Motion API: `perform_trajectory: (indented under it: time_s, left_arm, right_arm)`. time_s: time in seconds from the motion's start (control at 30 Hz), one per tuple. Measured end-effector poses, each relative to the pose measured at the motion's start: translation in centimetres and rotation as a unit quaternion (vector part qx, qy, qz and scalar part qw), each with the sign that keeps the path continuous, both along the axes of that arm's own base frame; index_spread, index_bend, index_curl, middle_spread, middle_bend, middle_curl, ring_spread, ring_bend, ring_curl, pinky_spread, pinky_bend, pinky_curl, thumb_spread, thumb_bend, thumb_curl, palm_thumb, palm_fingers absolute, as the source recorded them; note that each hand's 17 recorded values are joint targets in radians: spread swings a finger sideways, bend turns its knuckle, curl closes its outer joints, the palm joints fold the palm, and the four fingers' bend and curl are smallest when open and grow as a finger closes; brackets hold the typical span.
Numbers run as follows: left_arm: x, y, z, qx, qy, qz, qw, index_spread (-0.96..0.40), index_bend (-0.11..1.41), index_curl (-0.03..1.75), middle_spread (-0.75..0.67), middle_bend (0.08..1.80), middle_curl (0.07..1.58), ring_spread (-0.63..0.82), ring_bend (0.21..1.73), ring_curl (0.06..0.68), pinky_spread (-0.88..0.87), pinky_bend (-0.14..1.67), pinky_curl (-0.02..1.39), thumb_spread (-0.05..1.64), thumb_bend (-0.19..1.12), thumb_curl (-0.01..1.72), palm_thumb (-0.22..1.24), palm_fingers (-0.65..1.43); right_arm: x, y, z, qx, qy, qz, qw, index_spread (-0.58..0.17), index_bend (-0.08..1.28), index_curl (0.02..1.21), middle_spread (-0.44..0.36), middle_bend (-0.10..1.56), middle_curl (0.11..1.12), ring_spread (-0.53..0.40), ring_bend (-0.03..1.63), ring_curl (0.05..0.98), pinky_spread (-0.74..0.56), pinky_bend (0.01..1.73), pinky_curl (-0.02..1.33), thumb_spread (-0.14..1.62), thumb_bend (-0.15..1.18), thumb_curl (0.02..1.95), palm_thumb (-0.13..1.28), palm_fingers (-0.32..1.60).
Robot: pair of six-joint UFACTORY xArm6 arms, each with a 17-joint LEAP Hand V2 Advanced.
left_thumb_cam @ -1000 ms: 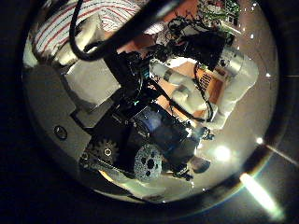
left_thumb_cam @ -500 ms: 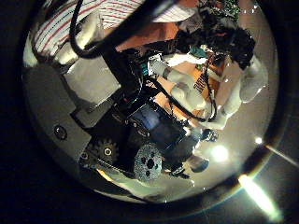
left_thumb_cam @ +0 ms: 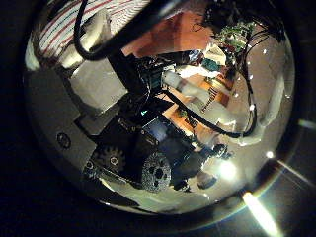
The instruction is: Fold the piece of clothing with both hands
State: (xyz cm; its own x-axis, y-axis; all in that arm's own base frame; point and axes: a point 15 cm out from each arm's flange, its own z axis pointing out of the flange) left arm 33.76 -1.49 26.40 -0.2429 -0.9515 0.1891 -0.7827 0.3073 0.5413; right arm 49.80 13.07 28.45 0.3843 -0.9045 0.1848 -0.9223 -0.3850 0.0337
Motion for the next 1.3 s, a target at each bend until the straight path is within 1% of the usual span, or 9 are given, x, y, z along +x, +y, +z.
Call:
perform_trajectory:
  time_s: [0.33,0.53,0.6,0.77,0.8,0.93,0.97,1.07,1.3]
  left_arm:
    - [5.0,3.0,-3.5,0.032,-0.01,0.037,0.9987,-0.66,0.21,1.4,-0.63,0.79,1.01,-0.49,1.15,0.553,-0.85,0.52,0.96,1.11,-0.03,0.55,0.67,0.96]
    - [7.0,3.7,-5.7,0.04,0.005,0.048,0.998,-0.65,0.22,1.34,-0.62,0.75,0.98,-0.5,1.07,0.539,-0.83,0.43,0.96,1.11,-0.03,0.51,0.61,0.82]
    - [7.6,4.0,-6.0,0.041,0.003,0.058,0.9975,-0.65,0.2,1.31,-0.61,0.73,0.97,-0.5,1.05,0.533,-0.82,0.42,0.96,1.12,-0.02,0.5,0.6,0.77]
    - [9.3,5.0,-5.7,0.045,-0.015,0.07,0.9964,-0.61,0.13,1.23,-0.56,0.58,0.93,-0.5,1.1,0.544,-0.81,0.46,0.98,1.12,-0.02,0.47,0.59,0.63]
    - [9.5,5.0,-5.6,0.044,-0.018,0.073,0.9962,-0.57,0.08,1.18,-0.51,0.45,0.9,-0.49,1.14,0.559,-0.81,0.53,1.0,1.12,-0.02,0.47,0.59,0.48]
    - [10.1,5.8,-4.4,0.044,-0.039,0.085,0.9947,-0.46,0.06,1.06,-0.34,0.24,0.84,-0.43,1.17,0.574,-0.79,0.64,1.03,1.13,-0.02,0.46,0.58,0.26]
    - [10.4,6.0,-3.9,0.044,-0.049,0.087,0.994,-0.4,0.06,1.0,-0.26,0.19,0.8,-0.4,1.17,0.572,-0.76,0.67,1.04,1.13,-0.02,0.45,0.58,0.2]
    - [11.4,6.3,-2.7,0.043,-0.078,0.096,0.9914,-0.3,0.09,0.89,-0.14,0.19,0.75,-0.34,1.15,0.555,-0.71,0.68,1.04,1.13,-0.02,0.44,0.57,0.14]
    - [10.8,5.6,-0.1,0.025,-0.096,0.101,0.9899,-0.17,0.16,0.71,0.02,0.23,0.66,-0.21,1.02,0.501,-0.52,0.57,1.02,1.13,-0.02,0.43,0.56,0.1]
  right_arm:
    - [6.4,0.9,-6.2,-0.01,0.036,0.005,0.999,-0.307,0.9,0.81,-0.126,1.27,0.71,-0.203,1.39,0.651,-0.27,1.29,0.67,1.03,-0.03,0.85,0.82,1.06]
    - [7.4,-0.6,-7.0,-0.006,0.031,-0.008,0.999,-0.407,0.27,0.66,-0.257,1.01,0.62,-0.266,1.43,0.63,-0.43,1.34,0.65,1.12,-0.04,0.73,0.71,0.52]
    - [7.8,-2.3,-6.3,-0.003,0.026,-0.022,0.999,-0.441,0.2,0.6,-0.289,0.87,0.58,-0.283,1.38,0.603,-0.44,1.34,0.63,1.13,-0.04,0.69,0.66,0.38]
    - [9.4,-6.2,-2.7,0.037,-0.014,-0.062,0.997,-0.483,0.26,0.54,-0.287,0.61,0.47,-0.281,1.24,0.524,-0.31,1.19,0.57,1.16,-0.03,0.62,0.62,0.17]
    - [9.6,-6.7,-1.9,0.049,-0.022,-0.069,0.996,-0.487,0.27,0.53,-0.279,0.57,0.46,-0.277,1.22,0.506,-0.27,1.15,0.55,1.16,-0.03,0.6,0.61,0.19]
    - [9.6,-8.5,0.3,0.108,-0.031,-0.096,0.989,-0.471,0.29,0.52,-0.284,0.58,0.45,-0.273,1.19,0.476,-0.2,1.08,0.51,1.19,-0.03,0.55,0.58,0.27]
    - [9.4,-9.5,1.0,0.122,-0.031,-0.109,0.986,-0.457,0.25,0.5,-0.321,0.68,0.47,-0.271,1.16,0.459,-0.2,1.07,0.49,1.2,-0.02,0.53,0.57,0.37]
    - [8.2,-11.2,1.4,0.132,-0.015,-0.129,0.983,-0.399,0.17,0.48,-0.313,0.66,0.47,-0.271,1.18,0.457,-0.26,1.16,0.49,1.21,-0.03,0.49,0.53,0.46]
    - [4.4,-13.2,-1.1,0.124,0.066,-0.156,0.978,-0.291,0.17,0.45,-0.196,0.68,0.5,-0.254,1.18,0.462,-0.32,1.16,0.49,1.19,-0.04,0.42,0.38,0.42]
